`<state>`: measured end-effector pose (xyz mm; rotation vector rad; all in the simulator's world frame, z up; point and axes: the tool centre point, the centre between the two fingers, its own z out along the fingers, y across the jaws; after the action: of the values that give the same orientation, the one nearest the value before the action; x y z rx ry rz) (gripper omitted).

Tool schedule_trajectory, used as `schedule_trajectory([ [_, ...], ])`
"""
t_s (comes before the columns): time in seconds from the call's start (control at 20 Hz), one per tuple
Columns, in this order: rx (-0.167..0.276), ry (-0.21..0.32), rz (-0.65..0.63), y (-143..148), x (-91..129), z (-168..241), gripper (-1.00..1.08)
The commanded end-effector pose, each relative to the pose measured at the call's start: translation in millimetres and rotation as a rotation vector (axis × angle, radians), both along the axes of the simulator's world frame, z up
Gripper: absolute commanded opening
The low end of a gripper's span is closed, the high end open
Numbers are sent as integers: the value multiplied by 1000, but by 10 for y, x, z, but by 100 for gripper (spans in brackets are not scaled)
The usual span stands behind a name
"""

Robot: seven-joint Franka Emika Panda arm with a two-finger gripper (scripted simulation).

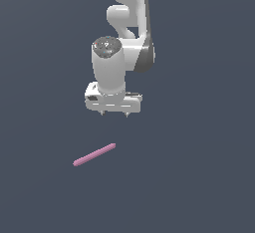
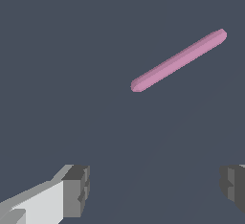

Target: Pick up the object and move it to a goal position.

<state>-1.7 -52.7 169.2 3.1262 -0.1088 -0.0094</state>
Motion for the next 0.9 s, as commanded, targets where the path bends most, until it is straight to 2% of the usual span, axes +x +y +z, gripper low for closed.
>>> schedule_trajectory([
  [0.0,0,0,0,0,0,0,100],
  [0.45,7,-12,52,239,-14,81,100],
  [0.85,9,-12,21,204,28,57,100],
])
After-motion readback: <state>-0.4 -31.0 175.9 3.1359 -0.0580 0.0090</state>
